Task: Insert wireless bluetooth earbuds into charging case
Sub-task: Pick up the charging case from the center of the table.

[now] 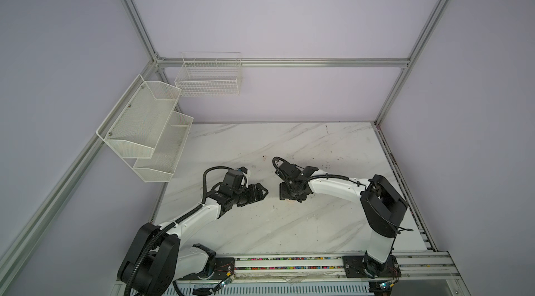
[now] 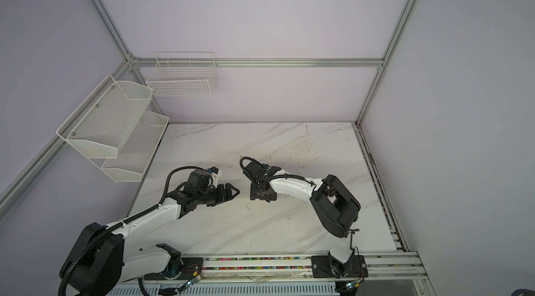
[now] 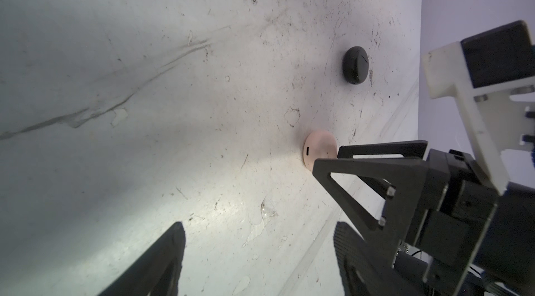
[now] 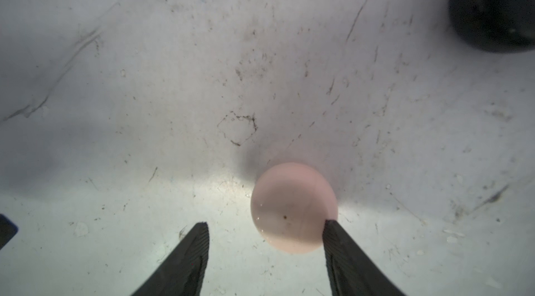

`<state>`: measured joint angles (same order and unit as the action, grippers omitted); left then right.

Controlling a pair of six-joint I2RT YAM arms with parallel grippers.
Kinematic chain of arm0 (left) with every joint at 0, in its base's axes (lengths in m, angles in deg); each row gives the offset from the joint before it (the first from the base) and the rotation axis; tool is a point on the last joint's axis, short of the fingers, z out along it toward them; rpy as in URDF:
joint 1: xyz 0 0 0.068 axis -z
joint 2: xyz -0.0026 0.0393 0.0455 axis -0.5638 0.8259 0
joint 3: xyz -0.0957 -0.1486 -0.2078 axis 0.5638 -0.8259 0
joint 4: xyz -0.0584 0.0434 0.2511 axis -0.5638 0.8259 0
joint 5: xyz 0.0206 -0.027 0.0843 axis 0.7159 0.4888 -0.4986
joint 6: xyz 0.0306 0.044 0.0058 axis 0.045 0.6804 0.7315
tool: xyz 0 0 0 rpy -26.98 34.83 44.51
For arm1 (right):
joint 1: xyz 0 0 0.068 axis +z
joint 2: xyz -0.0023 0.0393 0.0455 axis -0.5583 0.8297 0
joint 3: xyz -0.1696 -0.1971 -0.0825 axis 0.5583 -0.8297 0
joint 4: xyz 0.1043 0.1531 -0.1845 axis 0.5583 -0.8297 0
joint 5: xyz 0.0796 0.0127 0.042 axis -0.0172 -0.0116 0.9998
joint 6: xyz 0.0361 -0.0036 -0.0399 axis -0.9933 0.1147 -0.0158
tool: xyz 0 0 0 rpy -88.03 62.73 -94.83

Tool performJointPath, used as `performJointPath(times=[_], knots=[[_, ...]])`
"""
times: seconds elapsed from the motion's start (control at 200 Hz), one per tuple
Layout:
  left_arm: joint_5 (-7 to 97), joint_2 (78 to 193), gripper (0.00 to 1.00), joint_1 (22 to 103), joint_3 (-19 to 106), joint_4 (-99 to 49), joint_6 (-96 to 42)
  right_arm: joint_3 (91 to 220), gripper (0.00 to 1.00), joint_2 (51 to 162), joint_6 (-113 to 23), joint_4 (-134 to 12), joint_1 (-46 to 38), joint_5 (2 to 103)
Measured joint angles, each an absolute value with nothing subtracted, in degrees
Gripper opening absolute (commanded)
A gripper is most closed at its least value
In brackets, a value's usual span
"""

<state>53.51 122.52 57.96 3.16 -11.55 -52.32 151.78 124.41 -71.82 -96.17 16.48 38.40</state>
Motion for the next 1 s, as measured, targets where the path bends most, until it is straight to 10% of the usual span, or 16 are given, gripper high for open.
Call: performJointPath(times=[1.0], knots=[[54.16,122.85,0.81,57.96,3.16,-12.31,-52.34,155.02,0.63,130.05,-72.62,-97.99,16.22,35.15]])
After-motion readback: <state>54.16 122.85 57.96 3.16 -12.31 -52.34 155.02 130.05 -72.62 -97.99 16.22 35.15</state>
